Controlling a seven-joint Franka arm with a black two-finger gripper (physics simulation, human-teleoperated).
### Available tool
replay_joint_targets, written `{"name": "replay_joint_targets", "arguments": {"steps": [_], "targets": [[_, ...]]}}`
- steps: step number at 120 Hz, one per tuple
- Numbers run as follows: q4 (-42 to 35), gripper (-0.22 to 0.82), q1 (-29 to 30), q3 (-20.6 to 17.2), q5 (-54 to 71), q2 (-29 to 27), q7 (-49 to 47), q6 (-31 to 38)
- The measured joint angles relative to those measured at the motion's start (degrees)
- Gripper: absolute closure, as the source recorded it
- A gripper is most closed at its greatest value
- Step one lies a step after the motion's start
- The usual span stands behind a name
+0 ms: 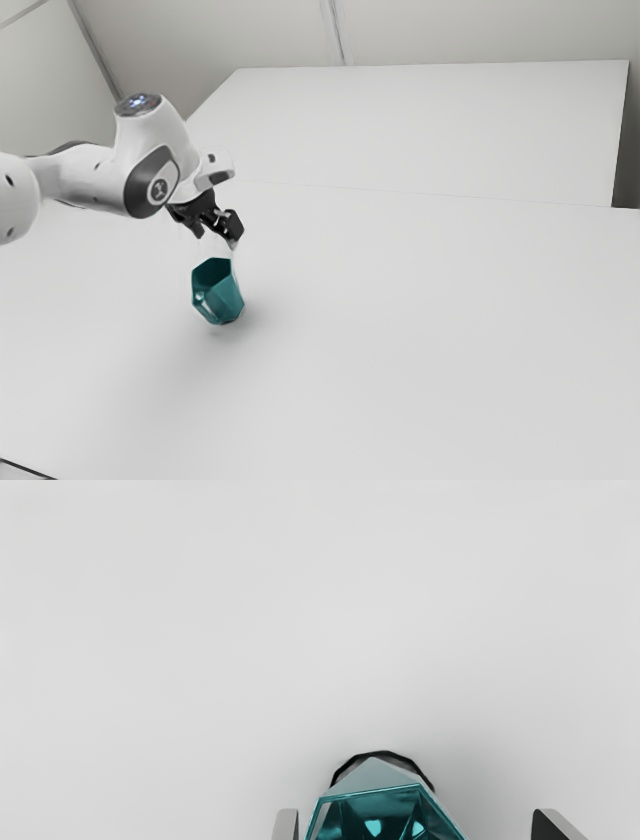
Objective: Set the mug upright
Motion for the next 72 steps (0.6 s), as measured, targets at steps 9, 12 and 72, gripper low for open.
{"name": "replay_joint_targets", "arguments": {"steps": [9,12,72], "targets": [[2.4,0.08,-0.1,-0.22,-0.27,-0.41,-0.21,-1.61],[3.42,0.08,-0.17,-0.27,-0.62,-0.47,-0.28,-2.55],[26.52,0.03,-3.66,-0.2,-5.39,0.01,-1.22,-32.85]]}}
